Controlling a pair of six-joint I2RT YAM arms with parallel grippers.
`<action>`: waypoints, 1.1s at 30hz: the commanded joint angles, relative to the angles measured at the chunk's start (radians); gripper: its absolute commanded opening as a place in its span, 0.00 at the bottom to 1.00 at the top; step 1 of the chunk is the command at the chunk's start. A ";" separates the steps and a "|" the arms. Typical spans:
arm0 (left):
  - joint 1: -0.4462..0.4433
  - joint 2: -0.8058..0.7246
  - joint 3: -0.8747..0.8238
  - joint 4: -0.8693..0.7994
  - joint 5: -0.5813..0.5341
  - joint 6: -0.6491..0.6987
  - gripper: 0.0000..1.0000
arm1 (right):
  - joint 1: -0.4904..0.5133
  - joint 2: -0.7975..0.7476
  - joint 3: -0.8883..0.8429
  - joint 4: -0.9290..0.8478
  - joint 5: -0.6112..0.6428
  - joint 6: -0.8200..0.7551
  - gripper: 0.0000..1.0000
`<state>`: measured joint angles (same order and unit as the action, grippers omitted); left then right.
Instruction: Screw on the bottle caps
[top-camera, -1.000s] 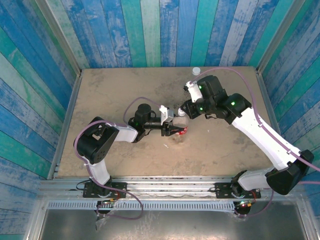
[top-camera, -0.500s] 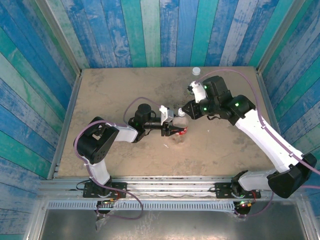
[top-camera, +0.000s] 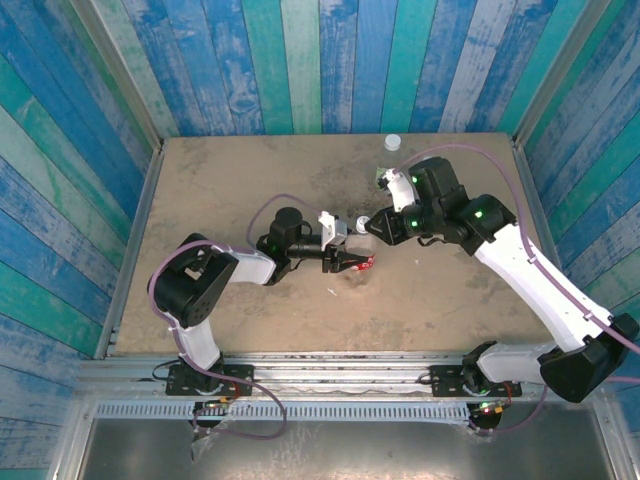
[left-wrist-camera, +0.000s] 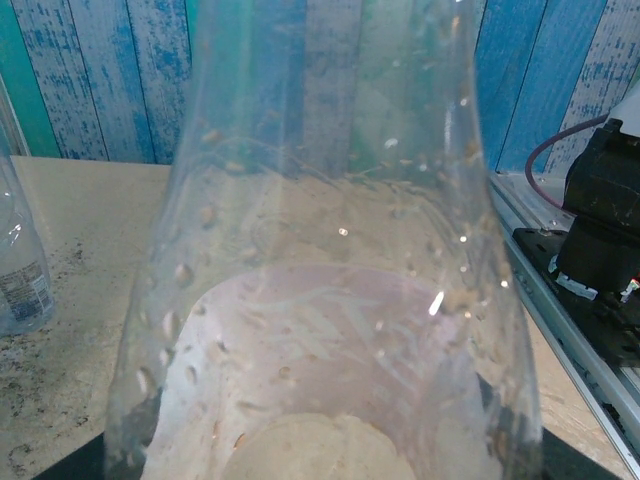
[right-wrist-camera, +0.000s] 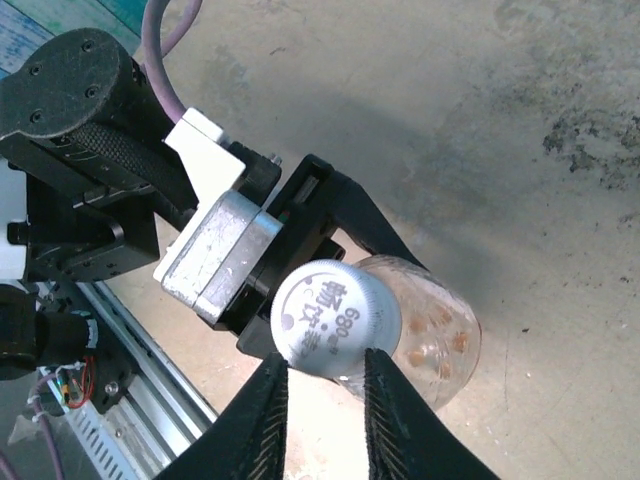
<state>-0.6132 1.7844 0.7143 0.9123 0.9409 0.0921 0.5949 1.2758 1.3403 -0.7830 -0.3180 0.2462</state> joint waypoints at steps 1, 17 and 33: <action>-0.003 0.067 -0.022 -0.158 -0.012 -0.026 0.56 | -0.025 -0.020 -0.005 -0.027 0.020 0.020 0.33; -0.003 0.052 -0.027 -0.173 -0.020 -0.015 0.57 | -0.050 0.093 0.044 0.028 -0.098 0.010 0.27; -0.003 0.052 -0.024 -0.170 -0.030 -0.028 0.57 | -0.040 -0.093 -0.122 0.063 -0.151 0.083 0.21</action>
<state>-0.6132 1.7863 0.7177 0.9112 0.9337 0.0811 0.5495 1.2190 1.2484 -0.7174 -0.4313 0.2996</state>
